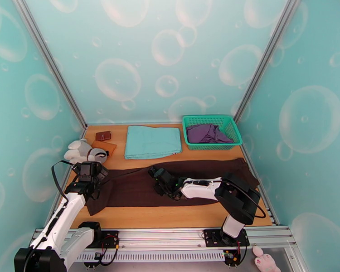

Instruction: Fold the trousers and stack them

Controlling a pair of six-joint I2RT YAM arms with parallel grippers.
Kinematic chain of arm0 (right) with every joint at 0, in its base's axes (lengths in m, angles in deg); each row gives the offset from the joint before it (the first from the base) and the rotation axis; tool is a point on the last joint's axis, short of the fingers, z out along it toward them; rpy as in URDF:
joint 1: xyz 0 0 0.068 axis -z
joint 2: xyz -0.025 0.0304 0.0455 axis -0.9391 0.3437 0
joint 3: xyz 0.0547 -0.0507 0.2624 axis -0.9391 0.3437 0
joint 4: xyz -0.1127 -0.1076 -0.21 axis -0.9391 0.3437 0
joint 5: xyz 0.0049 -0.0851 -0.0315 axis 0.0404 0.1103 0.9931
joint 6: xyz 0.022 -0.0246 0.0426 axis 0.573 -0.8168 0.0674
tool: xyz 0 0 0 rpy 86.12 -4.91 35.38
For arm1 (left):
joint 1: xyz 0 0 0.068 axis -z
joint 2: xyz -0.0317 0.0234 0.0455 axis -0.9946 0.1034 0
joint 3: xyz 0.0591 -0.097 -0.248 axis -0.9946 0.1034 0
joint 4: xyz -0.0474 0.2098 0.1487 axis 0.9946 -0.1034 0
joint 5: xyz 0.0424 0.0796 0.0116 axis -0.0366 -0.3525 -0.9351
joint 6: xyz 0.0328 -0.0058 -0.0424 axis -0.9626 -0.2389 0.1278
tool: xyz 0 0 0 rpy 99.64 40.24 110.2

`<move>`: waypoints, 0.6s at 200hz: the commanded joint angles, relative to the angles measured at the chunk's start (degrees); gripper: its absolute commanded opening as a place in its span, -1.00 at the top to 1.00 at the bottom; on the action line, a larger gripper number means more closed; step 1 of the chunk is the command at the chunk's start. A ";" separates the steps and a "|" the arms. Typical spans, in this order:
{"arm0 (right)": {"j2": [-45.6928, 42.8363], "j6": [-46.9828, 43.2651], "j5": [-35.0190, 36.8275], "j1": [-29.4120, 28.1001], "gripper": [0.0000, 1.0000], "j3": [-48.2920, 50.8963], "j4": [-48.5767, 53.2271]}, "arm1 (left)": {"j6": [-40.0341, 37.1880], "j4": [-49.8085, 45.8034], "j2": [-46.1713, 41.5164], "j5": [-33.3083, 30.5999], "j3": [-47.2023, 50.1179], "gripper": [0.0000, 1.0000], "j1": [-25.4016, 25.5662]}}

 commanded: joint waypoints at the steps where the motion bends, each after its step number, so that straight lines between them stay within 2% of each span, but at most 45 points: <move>1: -0.61 -0.18 -0.66 -0.73 0.26 -0.15 0.84 | -0.20 1.91 -1.35 1.76 1.09 -0.98 -0.68; 57: -0.13 -0.94 -2.16 -1.28 0.27 0.27 2.04 | -0.98 2.99 0.16 3.11 1.19 -0.99 -0.68; 68: 0.84 -0.75 -1.50 -1.37 0.45 -0.11 2.22 | -1.08 3.35 -0.03 3.44 1.39 -0.98 -0.68; 80: 1.33 -0.40 -1.20 -1.35 0.84 -0.37 2.07 | -1.08 3.40 -0.38 3.38 1.49 -0.99 -0.68; 86: 1.26 -0.28 -1.00 -1.41 0.95 -0.53 2.09 | -1.15 3.40 -0.41 3.44 1.38 -0.98 -0.68; 120: -1.07 -0.17 -0.19 -1.37 1.00 -1.18 2.18 | -1.34 3.88 -0.51 4.05 1.59 -0.99 -0.68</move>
